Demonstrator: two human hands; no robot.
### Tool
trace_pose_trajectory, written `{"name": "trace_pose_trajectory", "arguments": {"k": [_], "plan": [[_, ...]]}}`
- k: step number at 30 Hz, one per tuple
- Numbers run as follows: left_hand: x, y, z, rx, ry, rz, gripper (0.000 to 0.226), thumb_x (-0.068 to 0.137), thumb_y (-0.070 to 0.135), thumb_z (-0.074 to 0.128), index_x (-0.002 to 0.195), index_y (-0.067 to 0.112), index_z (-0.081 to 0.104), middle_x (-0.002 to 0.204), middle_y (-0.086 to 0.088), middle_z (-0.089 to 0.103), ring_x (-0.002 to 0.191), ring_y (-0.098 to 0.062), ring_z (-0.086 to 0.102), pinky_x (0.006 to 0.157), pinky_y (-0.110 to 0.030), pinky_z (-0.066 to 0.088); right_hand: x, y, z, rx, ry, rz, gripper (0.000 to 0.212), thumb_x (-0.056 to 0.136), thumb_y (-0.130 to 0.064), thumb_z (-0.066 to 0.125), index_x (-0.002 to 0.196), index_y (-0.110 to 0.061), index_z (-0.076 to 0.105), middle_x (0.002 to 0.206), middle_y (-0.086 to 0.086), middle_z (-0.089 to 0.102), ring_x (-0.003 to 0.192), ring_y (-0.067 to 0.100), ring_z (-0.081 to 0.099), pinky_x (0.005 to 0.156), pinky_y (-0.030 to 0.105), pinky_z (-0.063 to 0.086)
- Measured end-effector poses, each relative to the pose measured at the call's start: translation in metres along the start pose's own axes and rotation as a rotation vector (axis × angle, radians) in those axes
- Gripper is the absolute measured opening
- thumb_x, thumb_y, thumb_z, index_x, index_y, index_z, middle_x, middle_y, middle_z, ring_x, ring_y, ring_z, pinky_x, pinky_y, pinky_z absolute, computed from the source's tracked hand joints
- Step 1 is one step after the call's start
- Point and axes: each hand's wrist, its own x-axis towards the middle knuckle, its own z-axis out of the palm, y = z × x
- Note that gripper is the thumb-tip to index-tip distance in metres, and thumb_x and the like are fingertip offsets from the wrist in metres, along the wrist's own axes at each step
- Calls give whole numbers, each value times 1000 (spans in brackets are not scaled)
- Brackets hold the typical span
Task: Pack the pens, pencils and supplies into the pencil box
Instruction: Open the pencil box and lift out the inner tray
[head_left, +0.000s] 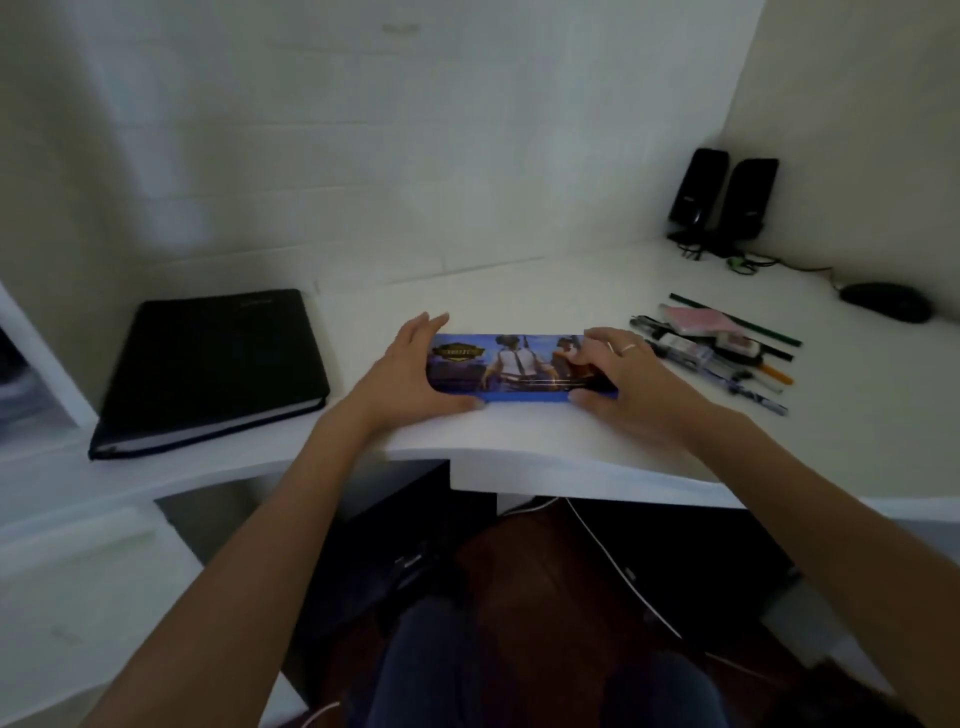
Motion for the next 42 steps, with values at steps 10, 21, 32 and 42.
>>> {"name": "trace_pose_trajectory", "arguments": {"k": [10, 21, 32, 42], "plan": [[5, 0, -4, -75, -77, -23, 105, 43, 69, 75, 134, 35, 34, 126, 7, 54, 110, -13, 56, 101, -40, 46, -10, -9, 7, 69, 99, 58, 43, 89, -48, 48, 128, -30, 42, 136, 7, 48, 127, 24, 44, 92, 35, 40], [14, -6, -3, -139, -22, -61, 116, 37, 65, 79, 135, 34, 25, 126, 5, 50, 116, -17, 51, 100, -44, 46, 28, -3, -18, -80, 252, -104, 50, 88, -56, 24, 102, -20, 56, 80, 8, 67, 74, 29, 61, 64, 33, 41], [13, -3, 6, 248, 18, -42, 119, 58, 79, 51, 142, 37, -21, 156, 6, -24, 142, -18, -26, 115, -52, -7, 117, 29, 7, 430, 381, 270, 30, 99, -15, 29, 122, -15, 47, 96, 15, 51, 72, 22, 47, 63, 23, 36], [12, 1, 3, 211, -1, -45, 91, 67, 76, 54, 142, 37, 20, 153, 6, 26, 144, -15, 16, 117, -53, 3, 121, 31, 6, 15, 194, 259, 40, 96, -31, 42, 135, -20, 47, 143, 11, 39, 128, 32, 36, 104, 46, 35]]}}
